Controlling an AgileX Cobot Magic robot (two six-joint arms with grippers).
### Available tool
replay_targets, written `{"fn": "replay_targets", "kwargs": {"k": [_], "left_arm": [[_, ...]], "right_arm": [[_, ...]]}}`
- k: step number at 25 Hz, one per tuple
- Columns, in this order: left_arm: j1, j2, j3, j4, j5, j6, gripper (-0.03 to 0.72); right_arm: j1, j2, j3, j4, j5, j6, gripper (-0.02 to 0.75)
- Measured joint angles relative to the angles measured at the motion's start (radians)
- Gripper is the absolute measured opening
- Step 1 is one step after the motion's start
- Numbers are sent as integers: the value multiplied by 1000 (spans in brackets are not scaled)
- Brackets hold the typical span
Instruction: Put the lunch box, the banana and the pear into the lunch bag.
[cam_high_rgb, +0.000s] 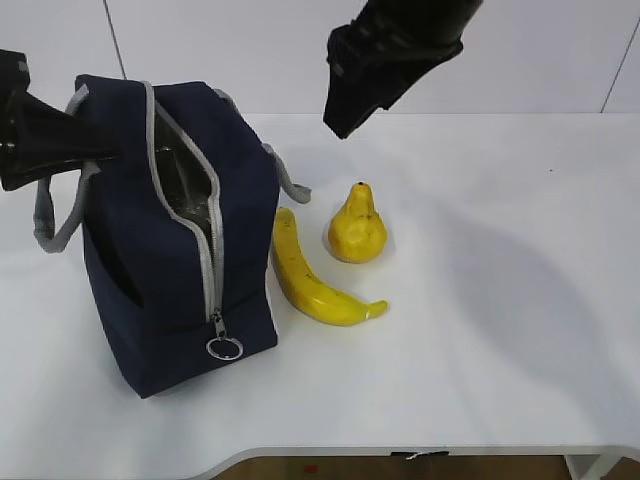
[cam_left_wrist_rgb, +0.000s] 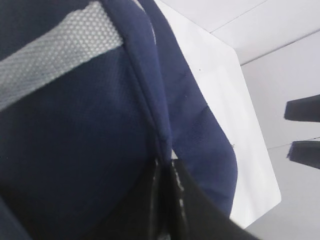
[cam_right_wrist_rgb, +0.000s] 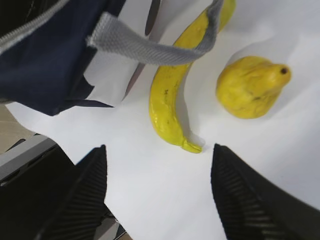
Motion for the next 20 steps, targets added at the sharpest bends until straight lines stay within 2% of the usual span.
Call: {"fn": "replay_targets", "kwargs": {"k": [8,14,20], "left_arm": [[0,0,0,0,3,0,1],[0,0,0,0,4,1,0],[0,0,0,0,14,1,0]], "right_arm": [[-6,0,158,60,-53,-21,517],[-6,0,321,119,-251,-64,517],[-6,0,488,282,-469,-221,507]]}}
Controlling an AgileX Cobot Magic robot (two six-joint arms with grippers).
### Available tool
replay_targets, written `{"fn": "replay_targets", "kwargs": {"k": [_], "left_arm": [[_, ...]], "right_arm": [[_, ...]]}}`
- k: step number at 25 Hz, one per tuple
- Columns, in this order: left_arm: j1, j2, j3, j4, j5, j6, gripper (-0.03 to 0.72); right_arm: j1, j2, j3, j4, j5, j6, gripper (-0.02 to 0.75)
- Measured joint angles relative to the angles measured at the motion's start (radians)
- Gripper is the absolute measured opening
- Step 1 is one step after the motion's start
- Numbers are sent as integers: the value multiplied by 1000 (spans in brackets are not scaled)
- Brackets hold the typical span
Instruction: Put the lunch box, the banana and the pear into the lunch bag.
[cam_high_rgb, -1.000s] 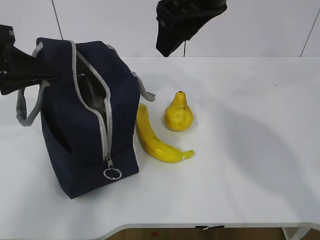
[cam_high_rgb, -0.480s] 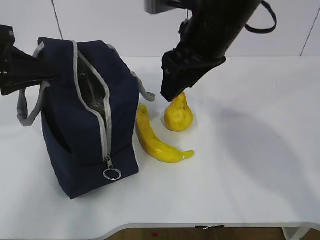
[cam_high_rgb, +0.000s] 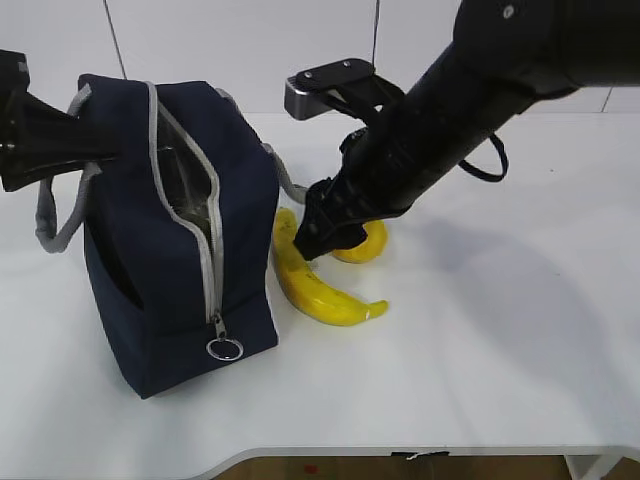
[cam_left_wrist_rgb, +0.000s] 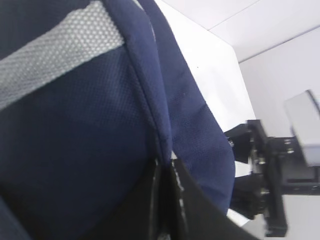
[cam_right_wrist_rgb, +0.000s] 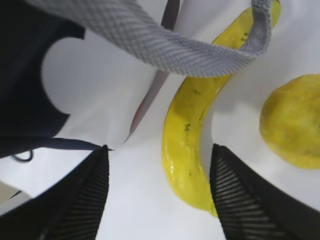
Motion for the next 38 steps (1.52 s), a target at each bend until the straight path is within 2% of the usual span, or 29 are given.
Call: {"fn": "replay_targets", "kwargs": {"k": [5,10,18,38], "left_arm": [[0,0,0,0,1,0,0],[0,0,0,-3,1,0,0],[0,0,0,-4,1,0,0],[0,0,0,1,-46,1,0]], "right_arm": [[0,0,91,70,-146,-73,501],[0,2,120,130,-216,-136,501],[0,68,121,180,-215,-165,501],[0,120,121,219,-221,-214,501]]}}
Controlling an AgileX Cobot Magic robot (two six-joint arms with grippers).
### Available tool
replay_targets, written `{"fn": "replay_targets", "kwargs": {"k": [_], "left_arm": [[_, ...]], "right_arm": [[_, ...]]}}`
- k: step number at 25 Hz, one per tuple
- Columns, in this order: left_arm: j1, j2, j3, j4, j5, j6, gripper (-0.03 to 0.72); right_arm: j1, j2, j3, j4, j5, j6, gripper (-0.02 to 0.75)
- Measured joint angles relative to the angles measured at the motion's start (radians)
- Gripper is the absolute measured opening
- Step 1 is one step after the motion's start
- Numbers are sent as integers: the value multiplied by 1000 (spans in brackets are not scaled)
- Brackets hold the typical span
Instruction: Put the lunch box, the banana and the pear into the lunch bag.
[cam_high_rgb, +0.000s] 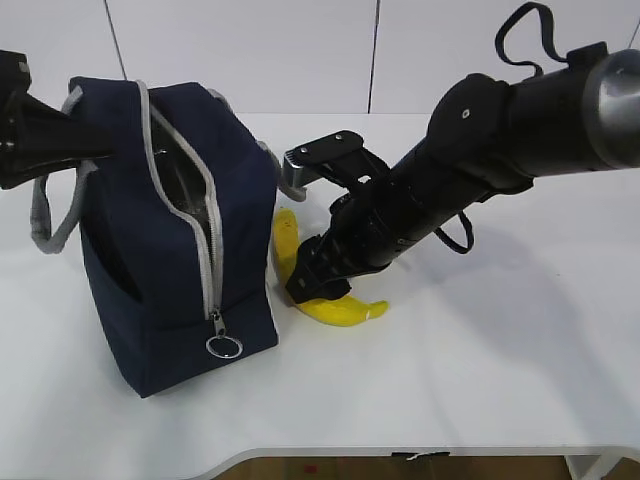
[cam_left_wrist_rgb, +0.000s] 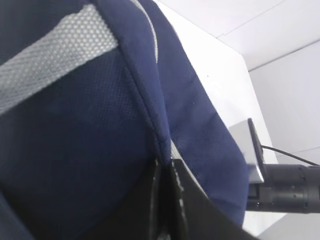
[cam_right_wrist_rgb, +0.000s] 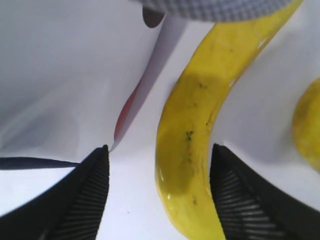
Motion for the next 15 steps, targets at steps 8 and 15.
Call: {"fn": "replay_targets", "kwargs": {"k": [8,15], "left_arm": [[0,0,0,0,-12,0,0],[0,0,0,0,-15,0,0]], "right_arm": [[0,12,0,6,-4,-29,501],[0,68,0,9,-13,-62,501]]}}
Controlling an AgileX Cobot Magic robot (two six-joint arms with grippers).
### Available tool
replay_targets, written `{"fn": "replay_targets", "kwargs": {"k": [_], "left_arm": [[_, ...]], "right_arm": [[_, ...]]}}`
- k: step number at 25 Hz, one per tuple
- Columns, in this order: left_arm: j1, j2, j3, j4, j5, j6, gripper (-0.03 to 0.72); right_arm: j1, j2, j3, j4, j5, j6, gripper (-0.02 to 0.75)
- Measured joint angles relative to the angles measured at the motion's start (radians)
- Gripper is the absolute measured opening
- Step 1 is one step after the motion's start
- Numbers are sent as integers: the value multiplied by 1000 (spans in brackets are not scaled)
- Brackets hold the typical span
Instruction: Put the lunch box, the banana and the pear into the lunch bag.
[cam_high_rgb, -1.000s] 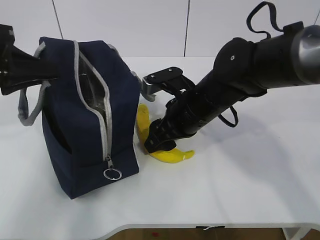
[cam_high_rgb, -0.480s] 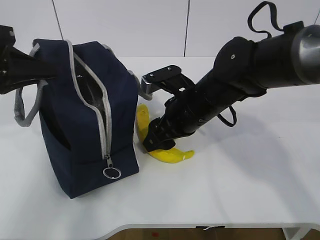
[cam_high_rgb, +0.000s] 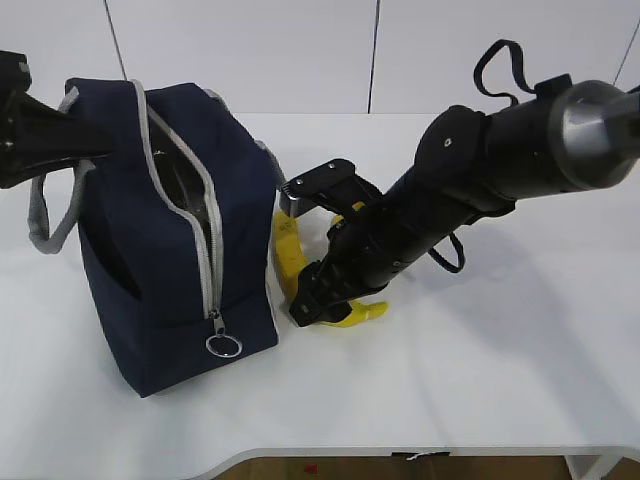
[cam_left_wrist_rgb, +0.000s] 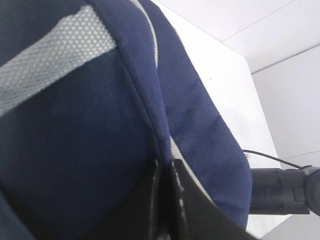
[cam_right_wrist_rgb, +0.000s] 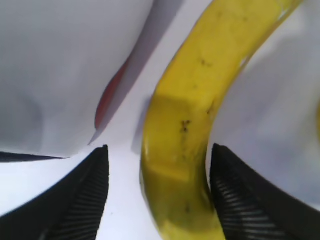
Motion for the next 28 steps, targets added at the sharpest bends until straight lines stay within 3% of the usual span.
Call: {"fn": "replay_targets", "kwargs": {"k": [6,13,28], "left_arm": [[0,0,0,0,0,0,0],[0,0,0,2,0,0,0],[0,0,0,2,0,0,0]], "right_arm": [[0,15,0,33,-22,-3,489],[0,15,0,44,-44,-4,341],[0,15,-4,19,8,2,305]]}}
